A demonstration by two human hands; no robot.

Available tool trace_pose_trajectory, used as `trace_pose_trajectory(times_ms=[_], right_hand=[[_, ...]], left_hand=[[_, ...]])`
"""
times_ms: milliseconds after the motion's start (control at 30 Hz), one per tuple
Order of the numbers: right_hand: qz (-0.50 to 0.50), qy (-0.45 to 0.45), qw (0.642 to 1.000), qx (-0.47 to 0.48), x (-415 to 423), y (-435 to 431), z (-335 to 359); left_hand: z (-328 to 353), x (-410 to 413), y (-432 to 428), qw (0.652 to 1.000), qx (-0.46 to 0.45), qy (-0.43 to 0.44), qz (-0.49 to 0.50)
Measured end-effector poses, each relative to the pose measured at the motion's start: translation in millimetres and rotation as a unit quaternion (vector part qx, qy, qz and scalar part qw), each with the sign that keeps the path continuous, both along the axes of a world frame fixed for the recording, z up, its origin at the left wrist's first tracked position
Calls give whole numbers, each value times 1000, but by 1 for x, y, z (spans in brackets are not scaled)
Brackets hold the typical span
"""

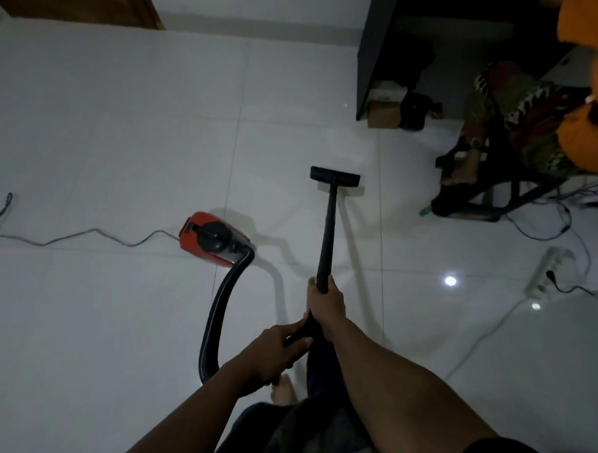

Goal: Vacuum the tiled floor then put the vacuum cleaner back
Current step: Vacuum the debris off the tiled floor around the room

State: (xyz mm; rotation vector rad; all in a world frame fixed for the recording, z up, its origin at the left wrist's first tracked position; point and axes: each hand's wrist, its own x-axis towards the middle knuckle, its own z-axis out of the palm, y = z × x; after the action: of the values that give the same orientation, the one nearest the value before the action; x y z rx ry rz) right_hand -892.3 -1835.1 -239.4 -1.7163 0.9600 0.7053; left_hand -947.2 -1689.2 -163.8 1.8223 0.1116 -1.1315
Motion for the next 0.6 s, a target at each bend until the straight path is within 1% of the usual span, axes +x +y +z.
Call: trace_pose_trajectory(times_ms=[133, 200, 267, 333, 433, 500, 600], right_hand=[[-13, 17, 999, 25, -72, 7, -6], [-12, 22, 999, 22, -97, 8, -9], [-35, 25, 998, 36, -116, 9, -12], [-46, 35, 997, 43, -129, 9, -17], [-25, 31, 998, 53, -141, 6, -36], [-8, 32, 997, 66, -146, 3, -54], [-13, 27, 997, 68, -138, -3, -76]], left_hand=[[5, -63, 6, 1000, 6, 3, -31], [6, -87, 7, 999, 11, 8, -38], [6, -103, 7, 999, 17, 9, -44], [3, -113, 6, 999, 18, 16, -44], [-11, -125, 2, 998, 23, 33, -40], [-20, -130, -3, 997, 36, 32, -55], [-39, -123, -13, 995, 56, 25, -85]])
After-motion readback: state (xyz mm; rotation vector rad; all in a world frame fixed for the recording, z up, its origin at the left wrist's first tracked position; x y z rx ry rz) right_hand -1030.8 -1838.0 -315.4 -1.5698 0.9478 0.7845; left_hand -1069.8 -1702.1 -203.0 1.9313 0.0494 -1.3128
